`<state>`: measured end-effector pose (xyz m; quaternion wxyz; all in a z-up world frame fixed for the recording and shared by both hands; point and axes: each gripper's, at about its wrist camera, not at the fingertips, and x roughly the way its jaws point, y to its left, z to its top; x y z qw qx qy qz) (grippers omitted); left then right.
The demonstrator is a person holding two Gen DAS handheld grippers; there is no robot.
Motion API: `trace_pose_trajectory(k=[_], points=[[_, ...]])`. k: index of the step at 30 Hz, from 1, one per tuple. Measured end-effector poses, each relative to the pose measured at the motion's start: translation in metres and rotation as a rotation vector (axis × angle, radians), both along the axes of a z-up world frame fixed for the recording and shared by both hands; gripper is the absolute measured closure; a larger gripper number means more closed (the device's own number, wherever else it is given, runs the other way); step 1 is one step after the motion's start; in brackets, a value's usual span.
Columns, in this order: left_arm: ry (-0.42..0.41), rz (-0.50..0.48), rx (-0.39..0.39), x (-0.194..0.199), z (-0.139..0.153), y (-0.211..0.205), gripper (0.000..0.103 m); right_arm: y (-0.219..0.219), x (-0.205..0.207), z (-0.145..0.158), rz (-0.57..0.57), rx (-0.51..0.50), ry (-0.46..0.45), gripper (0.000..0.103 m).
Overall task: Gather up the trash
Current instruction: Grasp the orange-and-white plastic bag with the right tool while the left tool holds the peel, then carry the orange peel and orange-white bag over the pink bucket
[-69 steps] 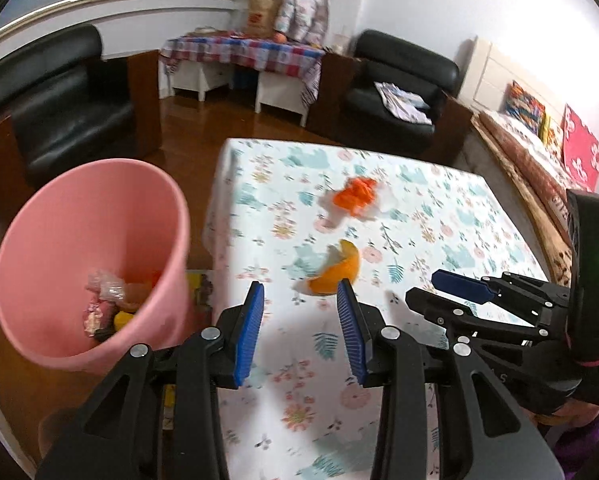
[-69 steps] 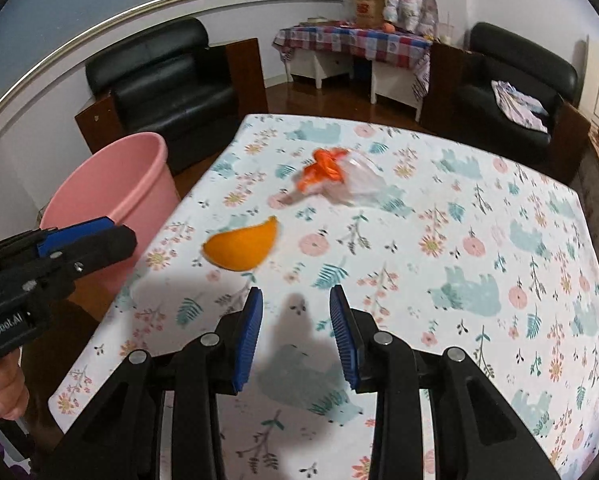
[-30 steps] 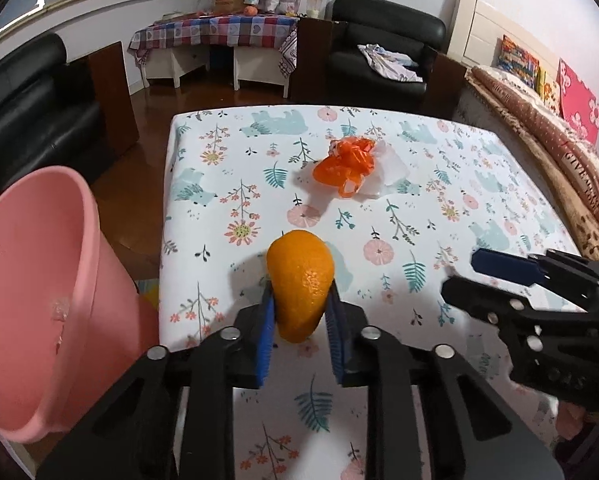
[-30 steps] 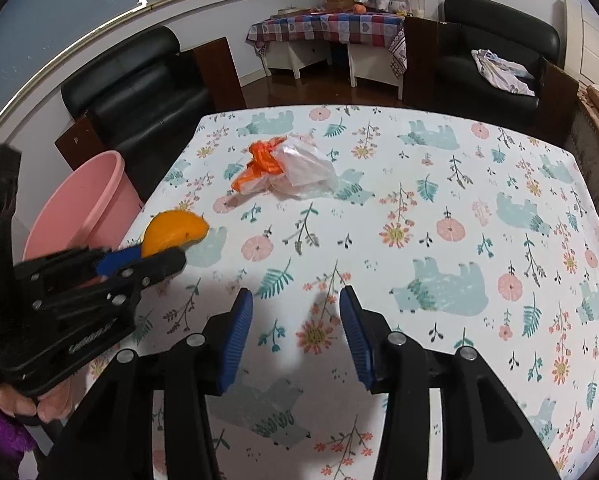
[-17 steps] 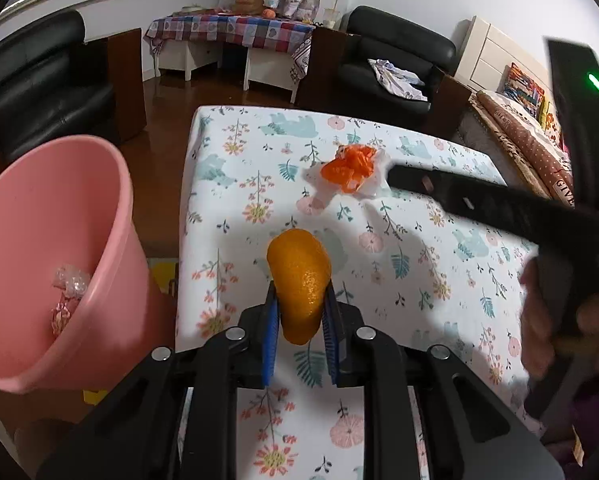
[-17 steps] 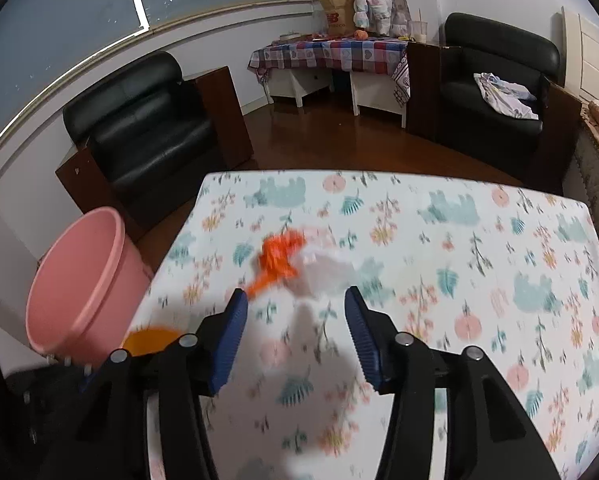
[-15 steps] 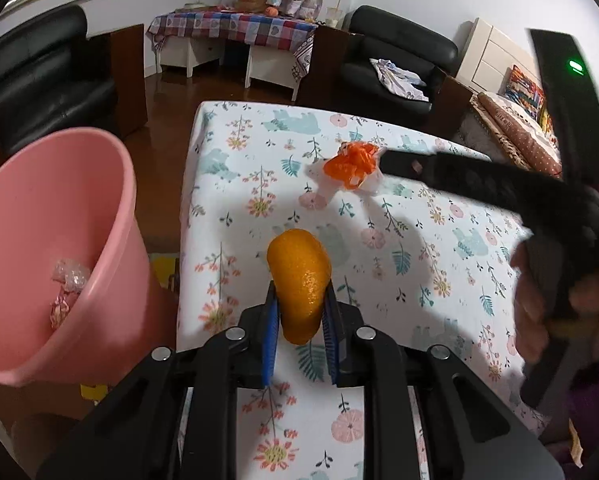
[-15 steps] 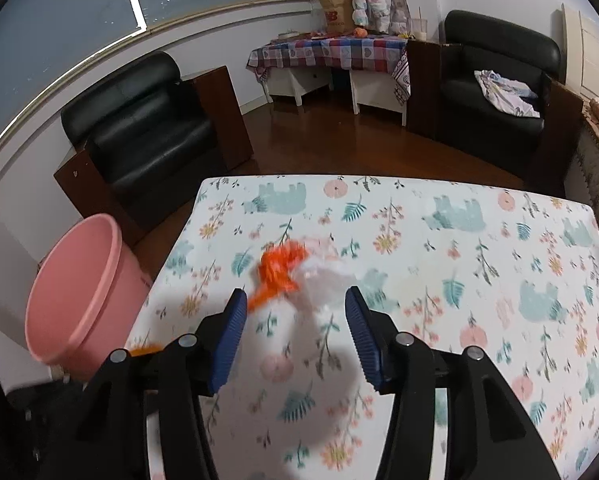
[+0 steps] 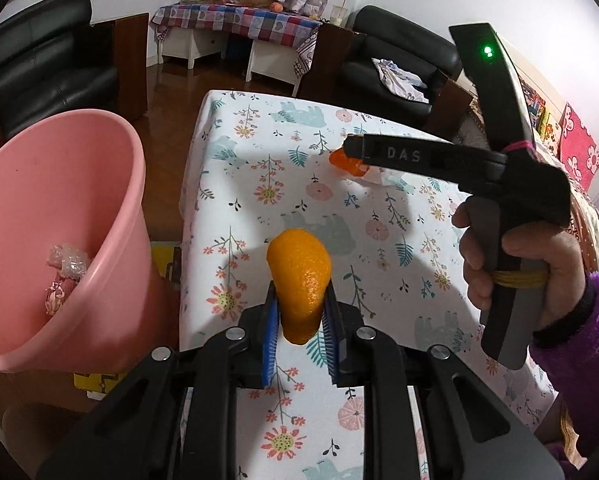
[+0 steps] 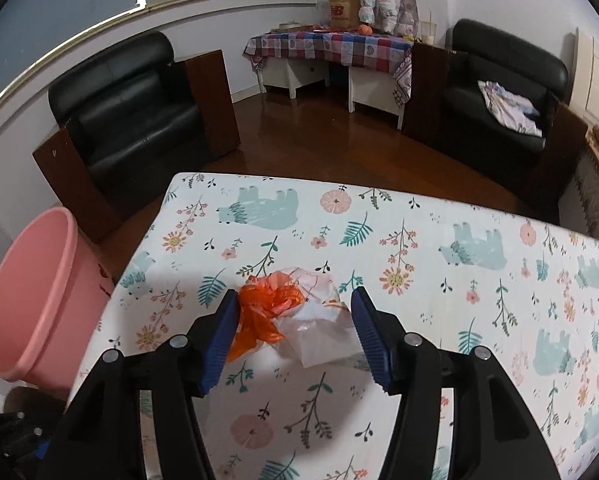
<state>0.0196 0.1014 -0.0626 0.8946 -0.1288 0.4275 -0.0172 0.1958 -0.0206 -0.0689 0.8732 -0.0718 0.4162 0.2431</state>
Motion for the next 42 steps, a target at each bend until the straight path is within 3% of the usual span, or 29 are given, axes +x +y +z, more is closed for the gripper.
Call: trace_pose_trajectory(k=[7,19,33,42], points=[[-0.019,0.012,0.002,-0.006,0.007,0.000,0.084,0.000,-0.005,-0.001,0.027,-0.020,-0.028,0.057],[-0.078,0.060,0.021,-0.023,0.030,0.002,0.084,-0.019,-0.063,0.029,0.062,0.068,-0.045,0.058],[-0.182,0.213,0.096,-0.053,0.068,0.043,0.084,-0.002,-0.115,0.060,0.128,0.110,-0.087,0.058],[-0.200,0.340,0.142,-0.076,0.076,0.081,0.084,0.022,-0.132,0.077,0.193,0.125,-0.118,0.058]])
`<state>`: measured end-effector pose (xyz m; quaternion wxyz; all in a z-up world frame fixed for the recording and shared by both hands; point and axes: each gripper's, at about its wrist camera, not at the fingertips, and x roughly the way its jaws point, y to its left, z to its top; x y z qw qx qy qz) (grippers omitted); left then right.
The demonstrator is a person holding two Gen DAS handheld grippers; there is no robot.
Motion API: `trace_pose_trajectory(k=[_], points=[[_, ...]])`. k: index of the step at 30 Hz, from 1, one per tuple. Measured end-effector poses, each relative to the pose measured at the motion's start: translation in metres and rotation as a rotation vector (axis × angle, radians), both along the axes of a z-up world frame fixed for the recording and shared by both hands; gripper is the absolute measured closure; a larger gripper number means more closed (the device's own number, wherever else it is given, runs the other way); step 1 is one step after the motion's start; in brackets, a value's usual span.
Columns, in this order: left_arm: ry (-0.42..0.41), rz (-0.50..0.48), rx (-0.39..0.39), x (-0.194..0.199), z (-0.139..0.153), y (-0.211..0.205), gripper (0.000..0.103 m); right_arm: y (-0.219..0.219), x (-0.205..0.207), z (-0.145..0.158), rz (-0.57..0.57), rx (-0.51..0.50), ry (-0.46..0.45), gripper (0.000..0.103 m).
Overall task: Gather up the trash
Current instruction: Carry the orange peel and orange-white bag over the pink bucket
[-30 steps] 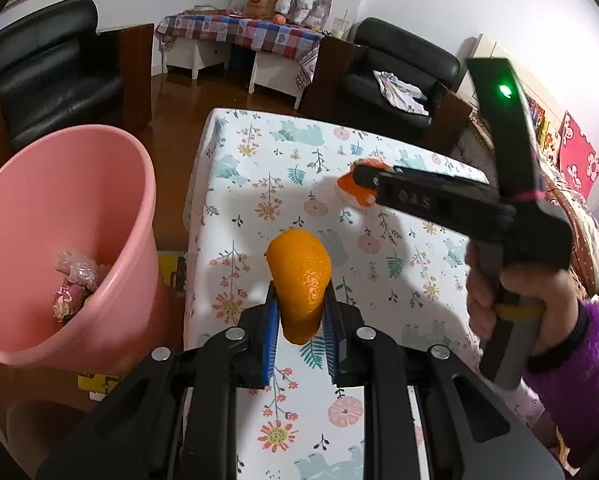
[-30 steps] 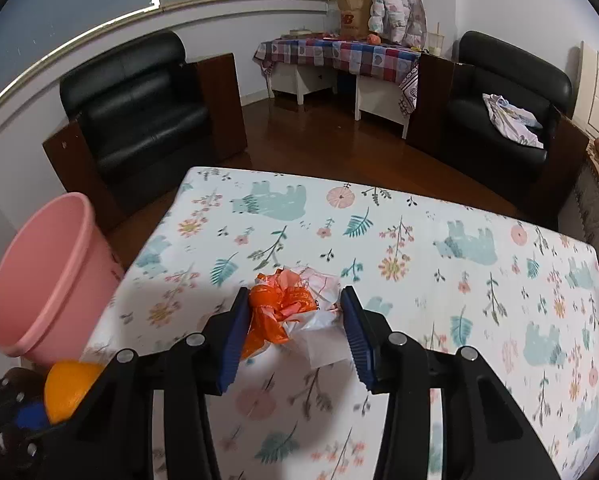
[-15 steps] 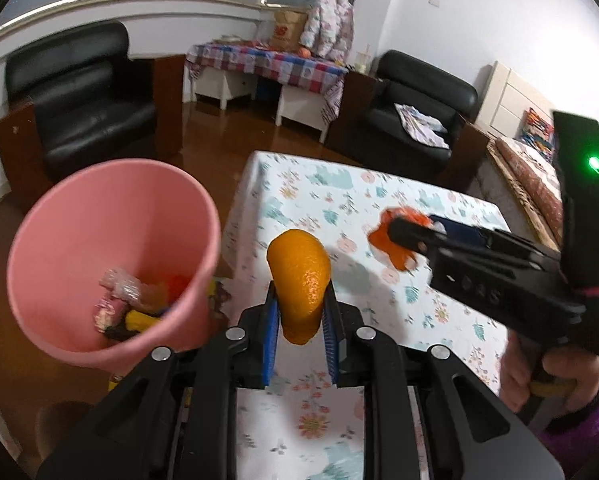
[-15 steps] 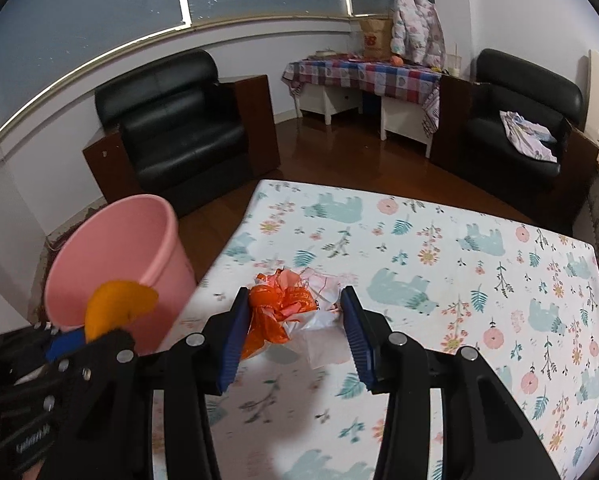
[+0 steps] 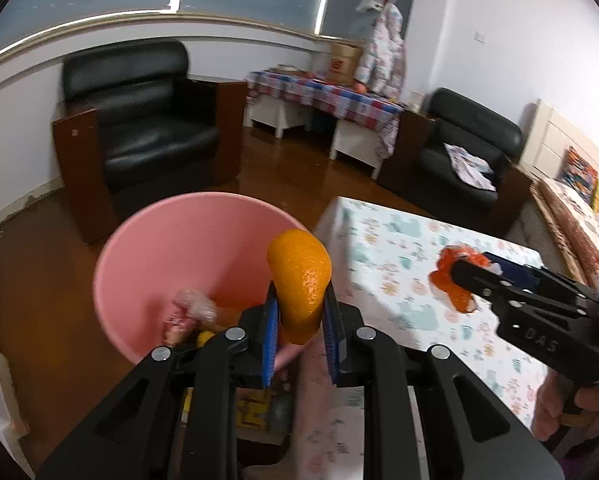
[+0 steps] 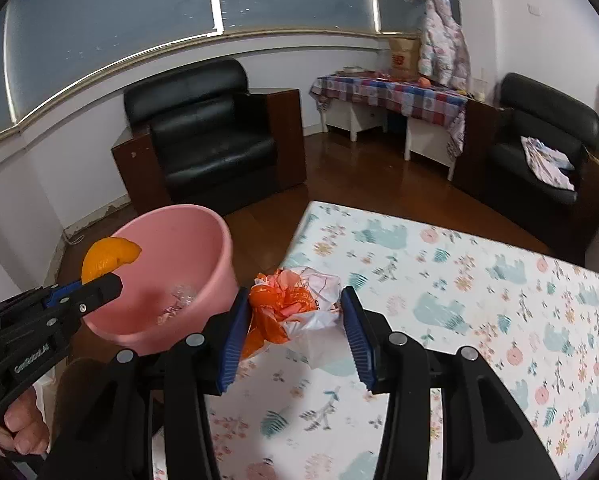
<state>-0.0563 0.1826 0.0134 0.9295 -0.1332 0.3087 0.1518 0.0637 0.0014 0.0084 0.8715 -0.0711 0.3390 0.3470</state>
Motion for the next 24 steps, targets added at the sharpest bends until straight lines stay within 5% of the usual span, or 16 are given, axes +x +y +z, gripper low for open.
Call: trace_pose_trajectory(k=[24], points=[[0.047,0.247,-0.035,-0.028,-0.022,0.079,0.083,0.115,-0.035,0.009,0.226,0.039,-0.012,0.057]])
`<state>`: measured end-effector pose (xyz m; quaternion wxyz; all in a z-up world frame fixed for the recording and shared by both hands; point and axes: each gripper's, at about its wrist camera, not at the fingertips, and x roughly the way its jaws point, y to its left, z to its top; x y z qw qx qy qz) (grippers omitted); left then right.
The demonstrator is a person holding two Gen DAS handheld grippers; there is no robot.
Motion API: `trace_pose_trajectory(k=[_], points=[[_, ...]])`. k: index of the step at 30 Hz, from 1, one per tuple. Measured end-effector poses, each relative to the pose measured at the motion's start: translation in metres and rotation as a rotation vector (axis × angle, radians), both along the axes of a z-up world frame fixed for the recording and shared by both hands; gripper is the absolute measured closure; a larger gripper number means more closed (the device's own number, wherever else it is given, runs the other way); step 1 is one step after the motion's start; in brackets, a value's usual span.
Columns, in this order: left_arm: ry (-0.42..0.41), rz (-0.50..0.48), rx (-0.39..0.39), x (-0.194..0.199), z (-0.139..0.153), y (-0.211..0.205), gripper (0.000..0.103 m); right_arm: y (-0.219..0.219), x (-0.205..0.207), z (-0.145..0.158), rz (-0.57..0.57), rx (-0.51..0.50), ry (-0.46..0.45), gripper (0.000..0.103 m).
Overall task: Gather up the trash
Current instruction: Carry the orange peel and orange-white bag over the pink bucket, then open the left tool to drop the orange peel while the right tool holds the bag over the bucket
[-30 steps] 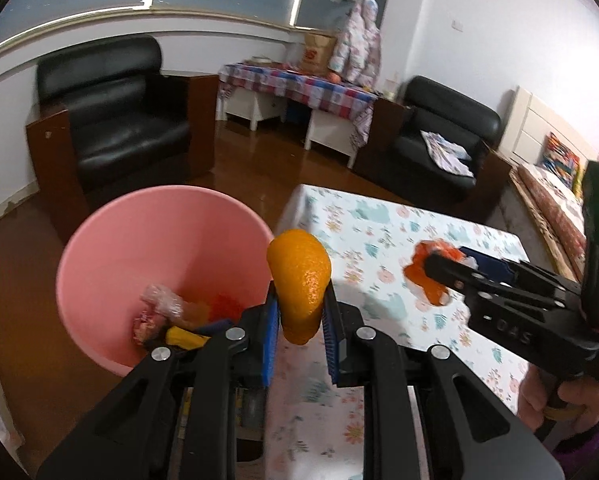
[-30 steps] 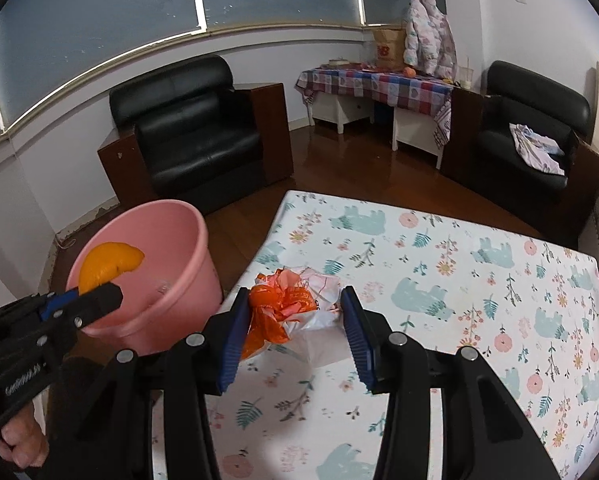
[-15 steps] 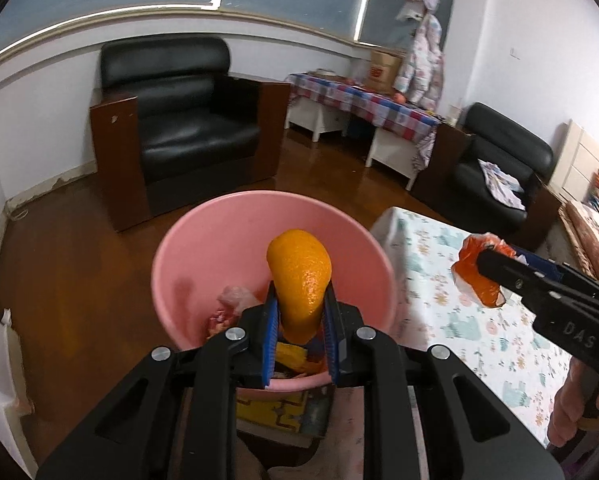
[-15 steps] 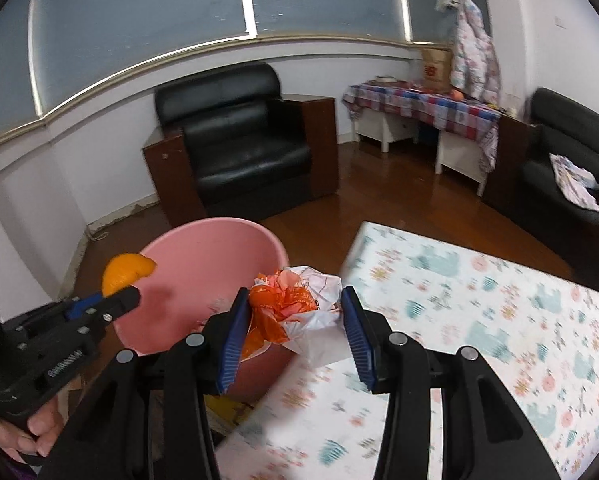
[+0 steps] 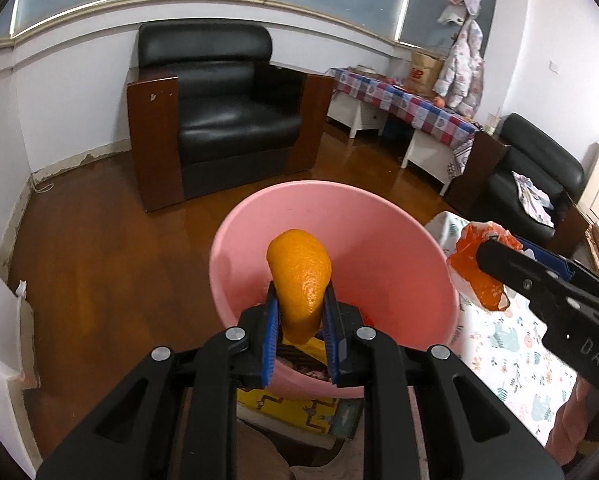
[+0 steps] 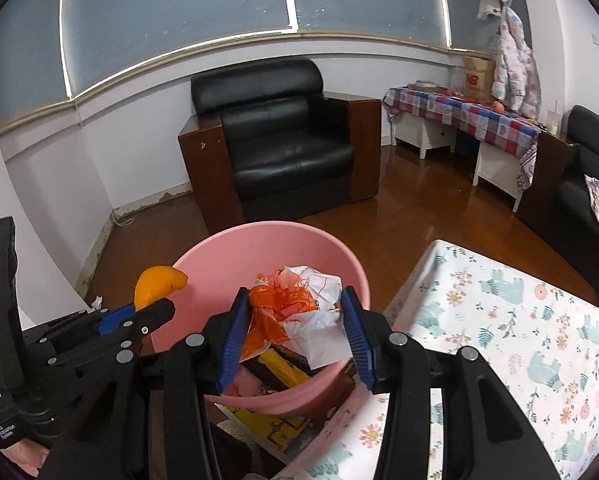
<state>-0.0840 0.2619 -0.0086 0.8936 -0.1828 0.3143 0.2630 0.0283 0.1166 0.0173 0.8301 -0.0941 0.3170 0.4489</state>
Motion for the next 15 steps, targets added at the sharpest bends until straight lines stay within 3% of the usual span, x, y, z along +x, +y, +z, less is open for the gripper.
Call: trace_pose_trajectory(k=[15], points=[[0.025,0.034,-0.026,0.006,-0.012,0.017,0.083,0.023,-0.001,-0.022,0.037,-0.051,-0.001,0.057]])
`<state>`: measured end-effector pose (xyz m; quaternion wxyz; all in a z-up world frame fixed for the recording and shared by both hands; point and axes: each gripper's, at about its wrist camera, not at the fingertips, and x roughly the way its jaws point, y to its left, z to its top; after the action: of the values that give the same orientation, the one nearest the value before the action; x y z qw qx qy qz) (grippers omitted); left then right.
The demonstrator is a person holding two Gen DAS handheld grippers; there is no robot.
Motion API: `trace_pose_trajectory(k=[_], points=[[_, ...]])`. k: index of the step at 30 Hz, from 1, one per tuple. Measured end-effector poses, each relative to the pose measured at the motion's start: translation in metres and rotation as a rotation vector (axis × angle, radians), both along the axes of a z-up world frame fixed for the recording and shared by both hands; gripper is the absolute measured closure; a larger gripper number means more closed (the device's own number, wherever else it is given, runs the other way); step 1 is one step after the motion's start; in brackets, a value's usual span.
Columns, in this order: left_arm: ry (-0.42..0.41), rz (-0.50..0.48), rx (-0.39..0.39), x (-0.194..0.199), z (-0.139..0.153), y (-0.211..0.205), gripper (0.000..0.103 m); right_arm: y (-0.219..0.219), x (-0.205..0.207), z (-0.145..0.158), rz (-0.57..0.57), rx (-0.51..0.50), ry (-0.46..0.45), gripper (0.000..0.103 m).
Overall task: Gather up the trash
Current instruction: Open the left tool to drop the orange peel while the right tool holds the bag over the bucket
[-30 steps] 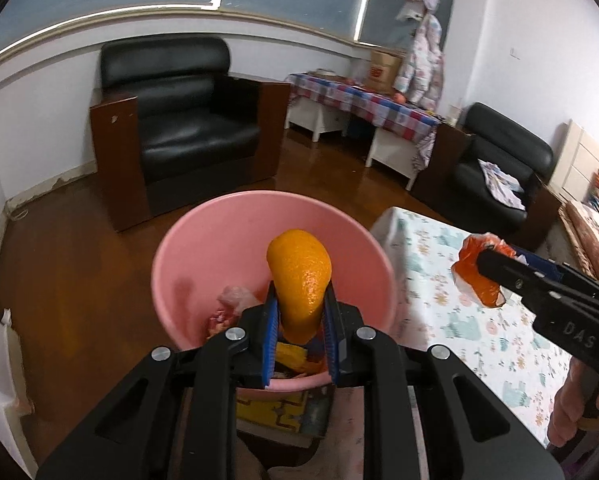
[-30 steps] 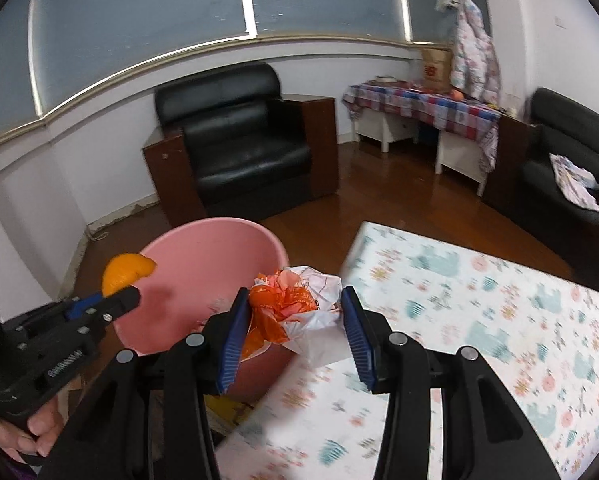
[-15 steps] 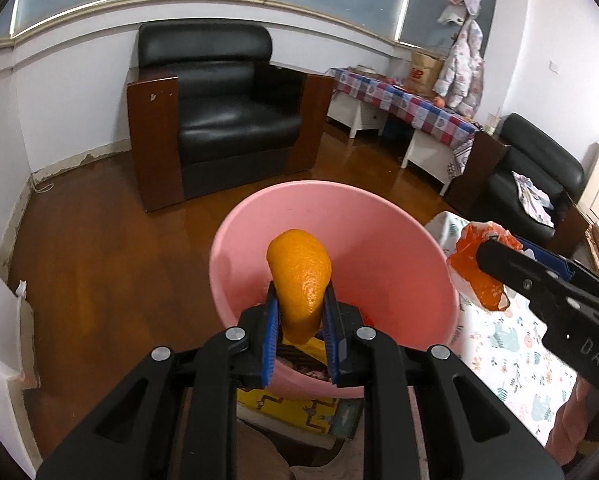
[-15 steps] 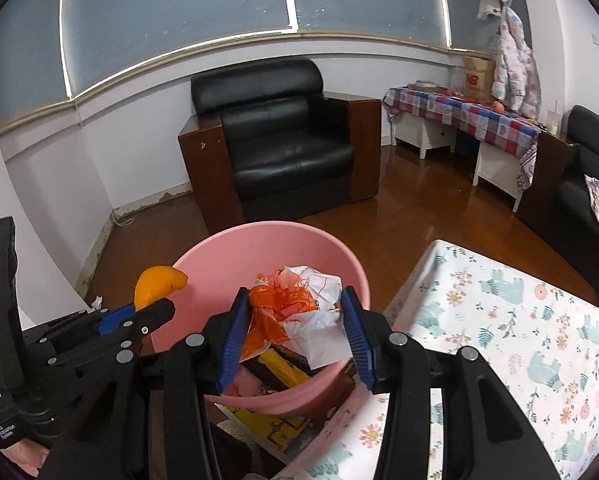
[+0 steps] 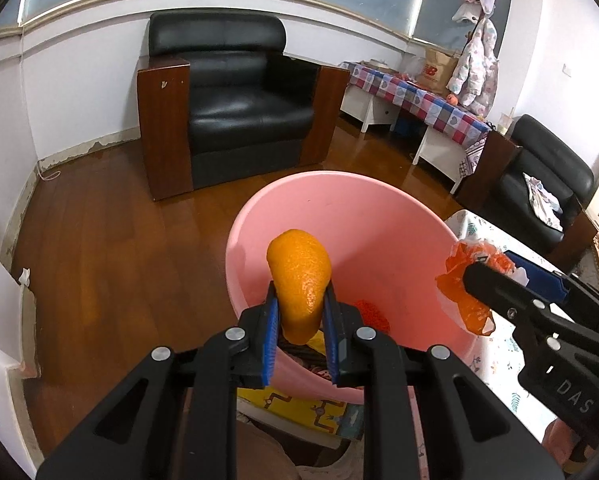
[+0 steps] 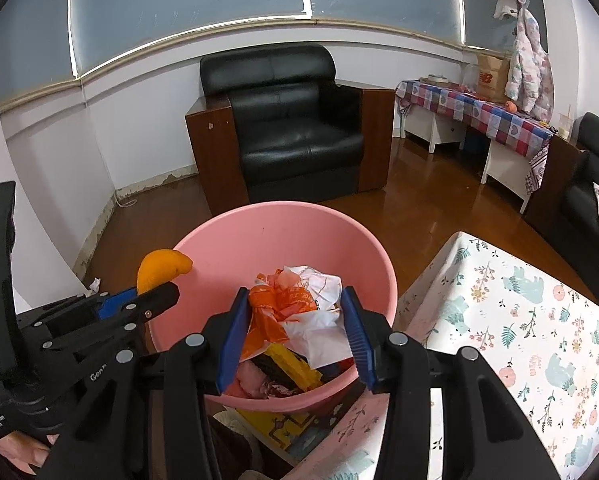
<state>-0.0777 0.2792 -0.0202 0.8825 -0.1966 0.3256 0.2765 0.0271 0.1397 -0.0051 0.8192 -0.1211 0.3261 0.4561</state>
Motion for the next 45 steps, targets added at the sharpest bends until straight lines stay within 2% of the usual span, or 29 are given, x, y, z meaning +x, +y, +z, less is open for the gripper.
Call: trace_pose_trajectory(k=[14,35,45], points=[[0.031,0.017,-0.012,0.004,-0.013,0.005,0.083,0.016,0.002,-0.017,0.020,-0.030,-0.001,0.057],[0.040,0.021,0.022,0.006,-0.018,0.007,0.083,0.025,0.006,-0.032,0.022,-0.051,0.012,0.057],[0.043,0.020,0.034,0.008,-0.020,0.008,0.078,0.025,0.007,-0.035,0.019,-0.052,0.015,0.057]])
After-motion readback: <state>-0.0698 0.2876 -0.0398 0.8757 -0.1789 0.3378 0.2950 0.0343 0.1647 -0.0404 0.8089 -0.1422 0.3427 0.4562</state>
